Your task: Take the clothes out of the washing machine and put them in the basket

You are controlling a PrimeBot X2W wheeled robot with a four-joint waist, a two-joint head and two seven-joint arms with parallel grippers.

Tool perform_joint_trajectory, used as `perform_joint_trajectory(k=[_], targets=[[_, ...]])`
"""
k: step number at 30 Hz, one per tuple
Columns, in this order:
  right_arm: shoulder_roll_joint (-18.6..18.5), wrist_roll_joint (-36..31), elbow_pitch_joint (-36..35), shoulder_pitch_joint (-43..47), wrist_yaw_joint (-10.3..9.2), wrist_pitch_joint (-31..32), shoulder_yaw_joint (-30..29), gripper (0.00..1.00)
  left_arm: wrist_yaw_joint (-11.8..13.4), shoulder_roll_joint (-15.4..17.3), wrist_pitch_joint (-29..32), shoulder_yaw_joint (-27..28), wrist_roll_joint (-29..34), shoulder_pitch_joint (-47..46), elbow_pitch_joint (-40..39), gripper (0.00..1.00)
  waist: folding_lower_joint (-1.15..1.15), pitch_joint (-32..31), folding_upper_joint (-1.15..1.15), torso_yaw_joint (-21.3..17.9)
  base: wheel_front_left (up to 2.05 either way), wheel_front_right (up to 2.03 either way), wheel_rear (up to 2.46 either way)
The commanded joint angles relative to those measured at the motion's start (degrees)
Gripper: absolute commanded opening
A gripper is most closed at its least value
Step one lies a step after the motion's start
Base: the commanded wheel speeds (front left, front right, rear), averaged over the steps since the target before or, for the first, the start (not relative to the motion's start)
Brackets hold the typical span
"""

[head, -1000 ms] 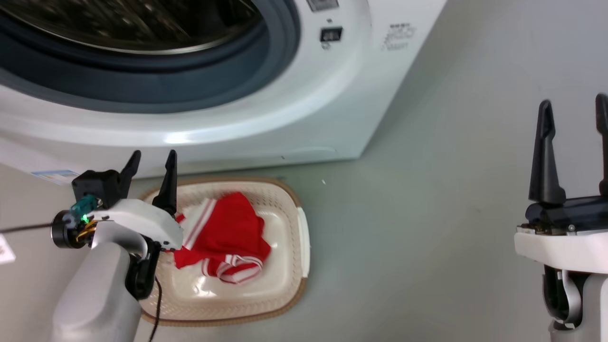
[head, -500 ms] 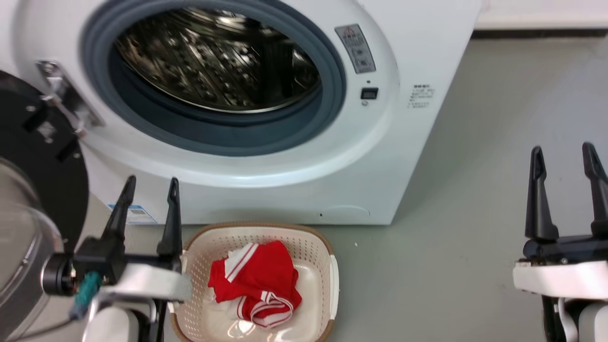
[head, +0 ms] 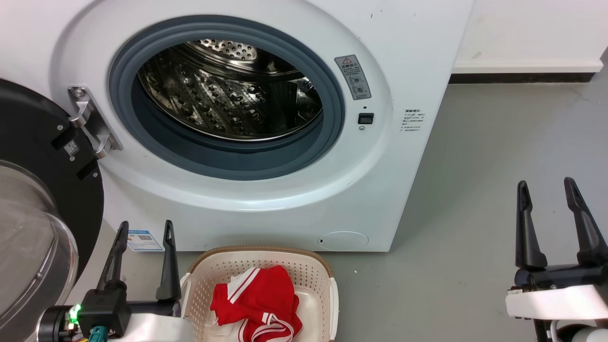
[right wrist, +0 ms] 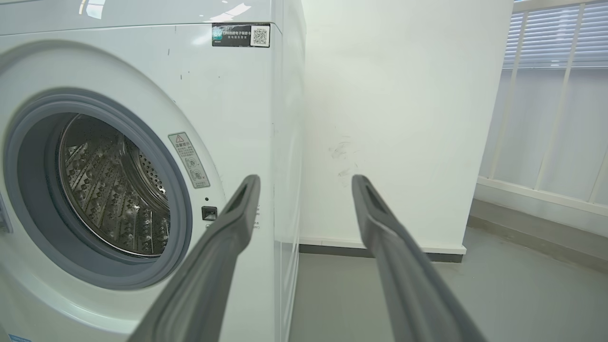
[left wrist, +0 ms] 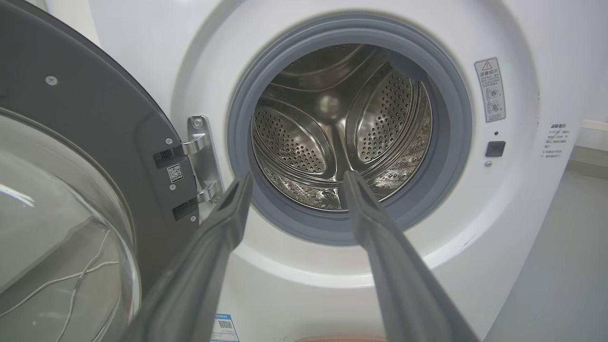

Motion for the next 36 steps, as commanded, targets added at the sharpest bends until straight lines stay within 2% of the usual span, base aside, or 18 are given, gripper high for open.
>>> perform_joint_trajectory(k=[1, 22, 23, 27, 36], targets=[[0.06, 0.74, 0.04, 0.72, -0.06, -0.11, -0.1, 1.0, 0.41, -0.42, -0.13, 0.22, 0.1, 0.7, -0.61, 1.0, 0.01, -0.18, 0.0, -0.21, 0.0, 0.0, 0.0], [0.05, 0.78, 0.27, 0.74, -0.06, -0.11, 0.4, 1.0, 0.07, -1.06, -0.13, 0.08, 0.28, 1.63, -1.07, 1.0, 0.01, -0.27, 0.0, -1.12, 0.0, 0.0, 0.0], [-0.01, 0.92, 0.23, 0.93, 0.0, 0.0, 0.38, 0.0, 0.24, -1.1, 0.01, -0.04, 0.29, 1.59, -0.83, 0.0, 0.01, -0.26, 0.0, -1.13, 0.0, 0.0, 0.0], [0.04, 1.41, 1.95, 1.32, 0.0, 0.09, 0.62, 0.0, 0.22, -1.43, 0.16, -0.25, -0.28, 1.97, 1.24, 0.0, 0.02, -0.23, 0.0, -1.14, 0.0, 0.0, 0.0], [-0.58, 13.25, 4.19, 0.42, 0.0, 2.13, 1.22, 0.0, -0.45, -1.46, 2.86, 0.27, -11.46, 0.39, 3.3, 0.0, 0.02, -0.42, 0.0, -1.09, 0.0, 0.0, 0.0]])
